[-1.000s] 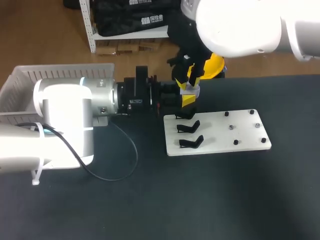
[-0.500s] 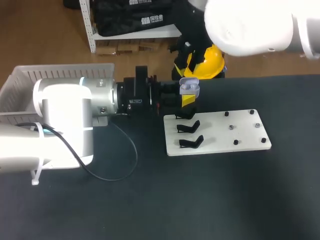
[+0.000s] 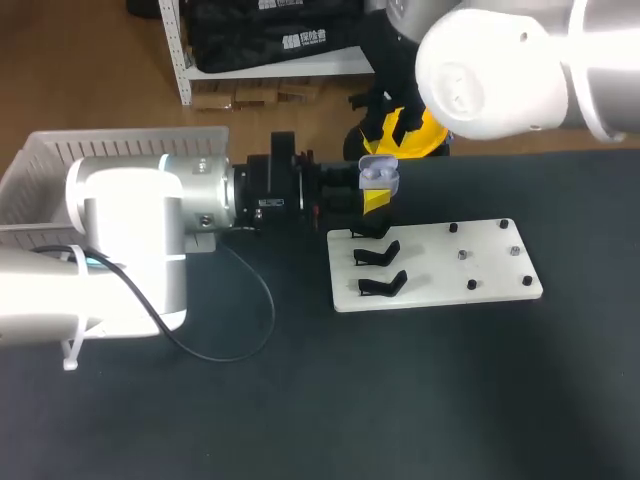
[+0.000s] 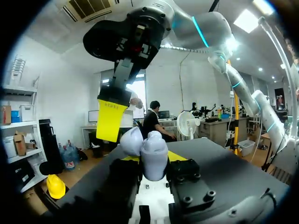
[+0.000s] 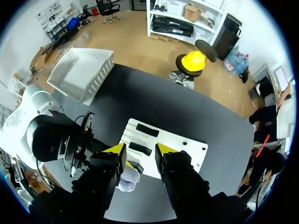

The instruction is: Pick up each earbud case from the left stands, insert the matching earbuds, close the lid, and place the case in the box.

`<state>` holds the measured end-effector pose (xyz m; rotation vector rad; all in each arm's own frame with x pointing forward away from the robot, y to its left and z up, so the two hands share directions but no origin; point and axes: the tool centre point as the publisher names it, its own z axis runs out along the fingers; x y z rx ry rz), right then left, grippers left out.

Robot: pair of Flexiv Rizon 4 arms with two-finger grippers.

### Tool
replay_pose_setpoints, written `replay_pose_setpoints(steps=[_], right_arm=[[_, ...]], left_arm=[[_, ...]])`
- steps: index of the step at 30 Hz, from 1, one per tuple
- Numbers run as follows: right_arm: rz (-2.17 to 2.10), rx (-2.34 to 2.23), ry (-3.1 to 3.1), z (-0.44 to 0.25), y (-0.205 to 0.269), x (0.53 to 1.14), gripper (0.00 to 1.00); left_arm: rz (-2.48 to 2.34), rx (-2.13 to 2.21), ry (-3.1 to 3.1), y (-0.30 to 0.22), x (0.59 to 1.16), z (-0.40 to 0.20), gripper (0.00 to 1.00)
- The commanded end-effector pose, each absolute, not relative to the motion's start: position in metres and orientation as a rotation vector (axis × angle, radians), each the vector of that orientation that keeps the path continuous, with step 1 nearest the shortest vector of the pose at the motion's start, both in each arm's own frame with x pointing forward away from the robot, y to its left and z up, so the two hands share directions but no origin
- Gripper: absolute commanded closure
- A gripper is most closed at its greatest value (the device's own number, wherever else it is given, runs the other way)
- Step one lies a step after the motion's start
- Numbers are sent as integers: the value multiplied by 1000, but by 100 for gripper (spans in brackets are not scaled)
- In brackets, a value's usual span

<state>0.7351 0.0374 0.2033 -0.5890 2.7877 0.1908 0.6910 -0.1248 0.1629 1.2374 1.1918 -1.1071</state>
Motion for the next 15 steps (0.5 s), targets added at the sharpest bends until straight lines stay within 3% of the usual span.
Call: replay_pose_setpoints(steps=[1,15], right_arm=[[193,-589,2799,202,35,734,62],[188,-540,2803,202,30,701,60]], left_arm=[[-1099,1229,1188,-125,689,162,100],[-1099,1229,1188,-125,689,162,100]])
